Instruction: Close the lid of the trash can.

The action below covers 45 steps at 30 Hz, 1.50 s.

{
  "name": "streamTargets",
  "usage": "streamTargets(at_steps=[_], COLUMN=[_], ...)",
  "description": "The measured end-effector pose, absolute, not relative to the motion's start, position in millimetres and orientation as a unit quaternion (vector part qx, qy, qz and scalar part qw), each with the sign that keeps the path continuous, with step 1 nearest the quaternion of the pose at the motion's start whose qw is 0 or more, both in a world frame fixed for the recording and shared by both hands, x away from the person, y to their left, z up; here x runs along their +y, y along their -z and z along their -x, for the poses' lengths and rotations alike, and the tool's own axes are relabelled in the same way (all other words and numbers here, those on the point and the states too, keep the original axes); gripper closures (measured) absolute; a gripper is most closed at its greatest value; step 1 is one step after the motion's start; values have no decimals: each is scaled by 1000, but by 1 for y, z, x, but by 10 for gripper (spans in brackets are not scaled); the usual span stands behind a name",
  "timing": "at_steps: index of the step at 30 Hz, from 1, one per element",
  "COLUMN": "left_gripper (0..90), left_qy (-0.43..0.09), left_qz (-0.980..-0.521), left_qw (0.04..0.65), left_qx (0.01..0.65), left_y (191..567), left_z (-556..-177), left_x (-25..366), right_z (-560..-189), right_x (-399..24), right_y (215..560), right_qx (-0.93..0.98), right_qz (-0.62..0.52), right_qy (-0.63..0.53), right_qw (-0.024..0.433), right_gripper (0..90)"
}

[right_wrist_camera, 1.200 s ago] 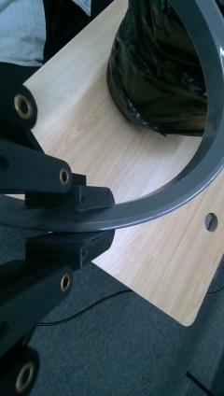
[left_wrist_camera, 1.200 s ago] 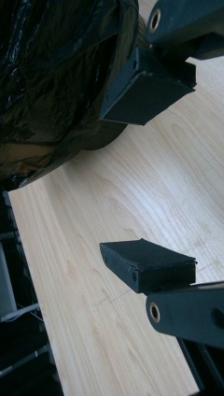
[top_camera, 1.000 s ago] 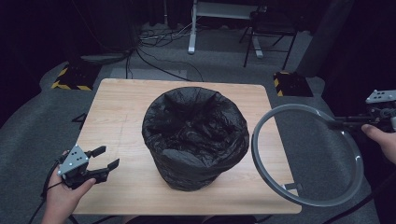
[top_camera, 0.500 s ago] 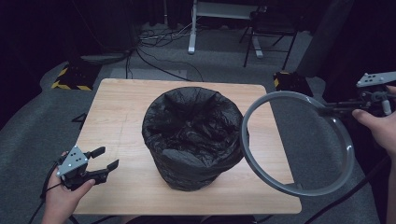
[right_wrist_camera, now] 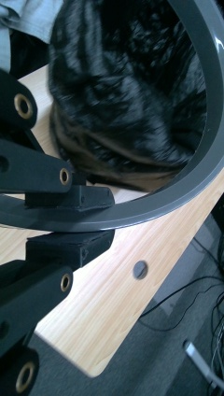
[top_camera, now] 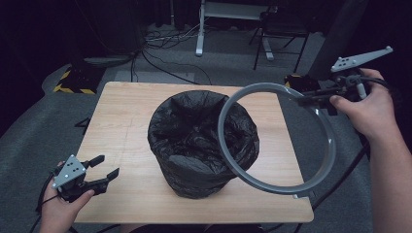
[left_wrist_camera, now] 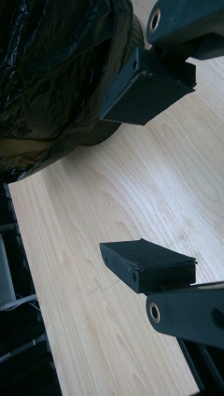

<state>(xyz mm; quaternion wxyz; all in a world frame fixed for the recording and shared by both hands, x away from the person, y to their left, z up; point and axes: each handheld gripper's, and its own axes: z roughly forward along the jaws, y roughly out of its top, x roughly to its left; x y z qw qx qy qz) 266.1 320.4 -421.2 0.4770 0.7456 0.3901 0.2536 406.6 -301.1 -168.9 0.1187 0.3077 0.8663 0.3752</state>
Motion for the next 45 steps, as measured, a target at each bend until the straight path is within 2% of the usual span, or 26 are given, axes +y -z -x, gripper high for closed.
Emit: streamTargets(at_steps=[23, 33, 45], left_gripper=[312, 312, 312], left_qy=[-263, -261, -256], left_qz=[-737, -737, -742], left_qw=[469, 469, 468], left_qx=[410, 410, 406], left_y=[426, 428, 430], left_z=[-245, -245, -248], left_x=[335, 335, 332], right_z=[-440, -450, -465], right_x=[-202, -163, -140], right_y=[165, 180, 212], right_qx=[883, 890, 901], right_qz=[-256, -238, -234], right_qy=[-385, -385, -361], right_qw=[82, 61, 57], right_gripper=[791, 789, 788])
